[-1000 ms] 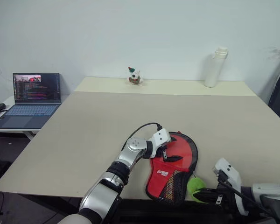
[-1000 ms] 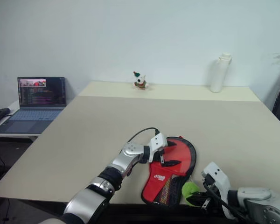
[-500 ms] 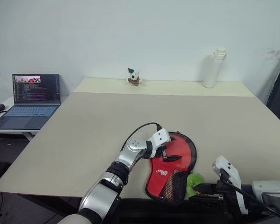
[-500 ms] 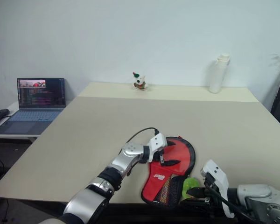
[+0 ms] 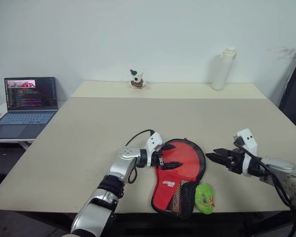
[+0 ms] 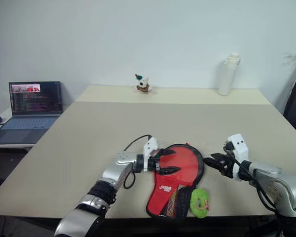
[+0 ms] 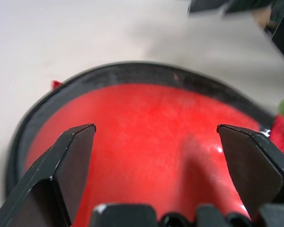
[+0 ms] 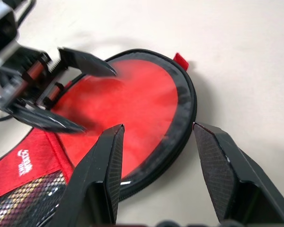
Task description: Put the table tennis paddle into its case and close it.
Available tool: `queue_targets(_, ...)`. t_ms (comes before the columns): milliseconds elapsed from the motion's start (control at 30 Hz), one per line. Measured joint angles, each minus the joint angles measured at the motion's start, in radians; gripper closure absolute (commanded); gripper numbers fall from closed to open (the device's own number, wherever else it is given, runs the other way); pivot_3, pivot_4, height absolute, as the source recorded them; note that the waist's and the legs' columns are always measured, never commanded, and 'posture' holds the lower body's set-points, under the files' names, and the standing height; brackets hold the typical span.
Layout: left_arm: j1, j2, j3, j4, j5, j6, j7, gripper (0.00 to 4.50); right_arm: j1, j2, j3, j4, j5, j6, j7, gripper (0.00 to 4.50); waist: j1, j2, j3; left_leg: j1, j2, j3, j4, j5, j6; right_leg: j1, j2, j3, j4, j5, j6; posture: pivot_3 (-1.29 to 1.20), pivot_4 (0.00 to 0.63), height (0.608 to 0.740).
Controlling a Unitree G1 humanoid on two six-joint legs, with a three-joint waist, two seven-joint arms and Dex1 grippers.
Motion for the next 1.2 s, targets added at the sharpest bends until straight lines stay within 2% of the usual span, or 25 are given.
queue_targets(200,0.059,0.108,0.045,-0.112,-0.039,0.097,0.002,0.0,-0.066,0.108,0.076,0.187,-0.108,-0.118,-0.03,2.0,-0.007,0.0,0.001,0.003,0.0,0.004,0.001,0.0,0.0,0.001,0.0,0.001,0.002,-0.002,0.004,0.0,0.15,0.74)
queue_targets(533,0.106,0.14,0.051,-0.179,-0.043,0.128,0.039,0.0,-0.11,0.212,0.121,0.369,-0.223,-0.222,-0.063,2.0,-0.003,0.0,0.001,0.004,0.0,0.008,0.001,0.0,0.0,0.0,0.0,0.004,0.001,0.002,0.0,0.0,0.15,0.74)
queue_targets(667,0.12,0.141,0.05,-0.185,-0.044,0.128,0.047,0.0,-0.133,0.234,0.121,0.398,-0.233,-0.227,-0.076,2.83,-0.004,0.0,0.001,0.005,0.001,0.01,0.001,0.0,0.0,0.0,0.0,0.005,0.002,0.001,0.002,0.0,0.15,0.74)
queue_targets(833,0.124,0.143,0.05,-0.187,-0.043,0.127,0.061,0.0,-0.17,0.257,0.117,0.439,-0.233,-0.225,-0.087,4.47,-0.006,0.0,0.001,0.006,0.001,0.011,0.001,0.0,0.0,0.001,0.0,0.007,0.003,0.001,0.005,0.0,0.15,0.74)
queue_targets(1200,0.125,0.144,0.038,-0.186,-0.029,0.101,0.076,0.0,-0.376,0.331,0.179,0.676,-0.323,-0.287,-0.052,4.49,-0.045,0.0,0.001,0.009,0.003,0.015,0.001,0.0,0.0,0.0,0.002,0.01,0.004,0.003,0.004,0.0,0.15,0.74)
